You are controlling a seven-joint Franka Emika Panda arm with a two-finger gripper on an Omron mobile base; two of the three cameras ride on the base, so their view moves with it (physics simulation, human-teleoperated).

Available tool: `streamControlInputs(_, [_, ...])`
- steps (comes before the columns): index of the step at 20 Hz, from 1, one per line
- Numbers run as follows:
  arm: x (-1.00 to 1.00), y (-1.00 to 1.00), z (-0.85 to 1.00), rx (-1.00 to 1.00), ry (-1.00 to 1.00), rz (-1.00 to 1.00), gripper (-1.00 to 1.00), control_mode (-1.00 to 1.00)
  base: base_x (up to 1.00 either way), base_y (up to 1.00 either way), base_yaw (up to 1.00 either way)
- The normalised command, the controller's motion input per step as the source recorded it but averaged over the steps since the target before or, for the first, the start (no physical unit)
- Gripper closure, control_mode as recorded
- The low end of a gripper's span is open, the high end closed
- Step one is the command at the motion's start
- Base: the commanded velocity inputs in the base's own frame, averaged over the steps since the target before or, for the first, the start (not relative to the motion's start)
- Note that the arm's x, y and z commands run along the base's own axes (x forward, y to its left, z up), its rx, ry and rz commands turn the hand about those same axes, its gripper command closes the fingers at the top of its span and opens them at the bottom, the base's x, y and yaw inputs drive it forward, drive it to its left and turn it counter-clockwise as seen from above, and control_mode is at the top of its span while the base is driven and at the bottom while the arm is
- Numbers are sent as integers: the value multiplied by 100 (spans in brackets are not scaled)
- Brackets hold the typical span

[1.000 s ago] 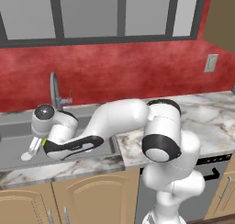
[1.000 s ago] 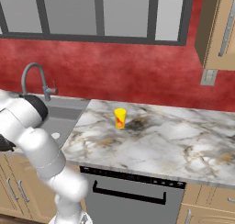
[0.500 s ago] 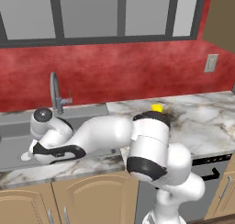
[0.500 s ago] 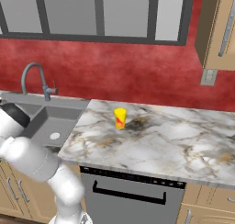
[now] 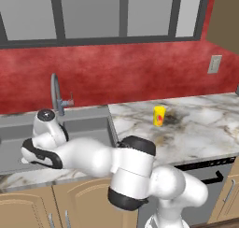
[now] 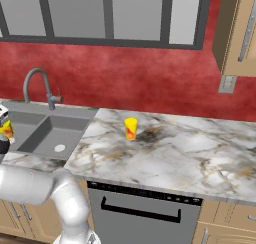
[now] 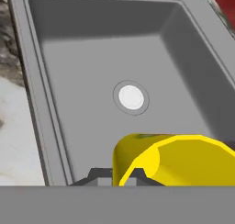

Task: Place the cup in the left basin and the cup in the right basin of the sink.

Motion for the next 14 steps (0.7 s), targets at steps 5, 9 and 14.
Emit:
streamControlInputs(5, [25,8,-22,-1,15,0,100,-100,0,0,0])
streamControlInputs(9, [22,20,-21,-6,9,0,100,-100,0,0,0])
streamControlInputs(14, [22,21,-22,-8,1,0,100,-100,0,0,0])
